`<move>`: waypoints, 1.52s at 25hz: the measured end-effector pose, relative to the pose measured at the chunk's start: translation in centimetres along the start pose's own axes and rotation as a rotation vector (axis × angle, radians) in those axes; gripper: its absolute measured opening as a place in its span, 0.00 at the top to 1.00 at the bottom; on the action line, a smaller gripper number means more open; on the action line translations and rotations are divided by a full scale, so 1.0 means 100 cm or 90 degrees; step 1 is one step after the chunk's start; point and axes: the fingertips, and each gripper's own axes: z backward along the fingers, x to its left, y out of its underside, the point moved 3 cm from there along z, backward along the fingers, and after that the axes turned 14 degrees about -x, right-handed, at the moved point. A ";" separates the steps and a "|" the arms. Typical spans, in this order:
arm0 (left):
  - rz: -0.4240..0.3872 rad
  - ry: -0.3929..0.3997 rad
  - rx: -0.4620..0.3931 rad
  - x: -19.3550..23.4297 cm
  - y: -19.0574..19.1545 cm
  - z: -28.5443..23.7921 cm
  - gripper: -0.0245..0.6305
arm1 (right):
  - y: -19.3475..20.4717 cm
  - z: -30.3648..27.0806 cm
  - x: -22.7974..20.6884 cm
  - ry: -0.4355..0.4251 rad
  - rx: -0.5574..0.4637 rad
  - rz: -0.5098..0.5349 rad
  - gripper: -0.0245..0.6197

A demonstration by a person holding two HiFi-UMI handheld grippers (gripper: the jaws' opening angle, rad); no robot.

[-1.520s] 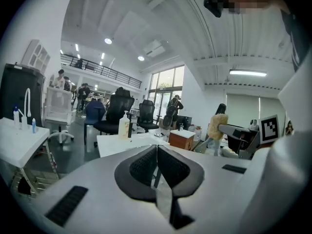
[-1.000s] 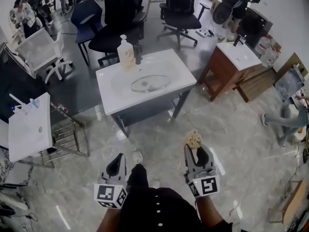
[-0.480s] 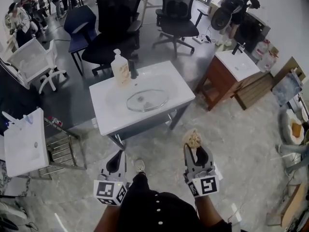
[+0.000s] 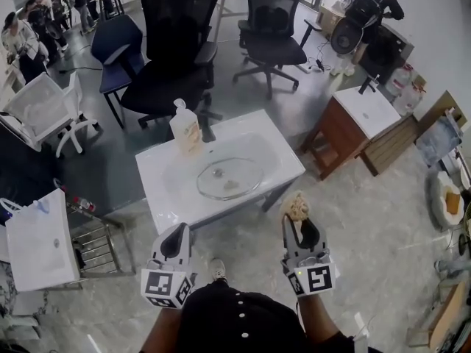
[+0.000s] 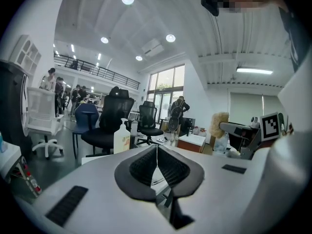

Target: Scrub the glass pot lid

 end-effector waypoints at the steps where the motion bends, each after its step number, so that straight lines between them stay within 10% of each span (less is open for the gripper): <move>1: -0.001 -0.001 -0.002 0.007 -0.001 -0.007 0.92 | 0.003 -0.010 -0.001 0.001 -0.001 0.002 0.75; 23: 0.028 0.004 0.042 0.085 0.031 -0.120 0.92 | 0.076 -0.120 -0.031 0.021 0.026 0.010 0.75; 38: 0.074 -0.025 0.022 0.079 0.042 -0.255 0.92 | 0.152 -0.236 -0.122 -0.106 0.082 0.009 0.75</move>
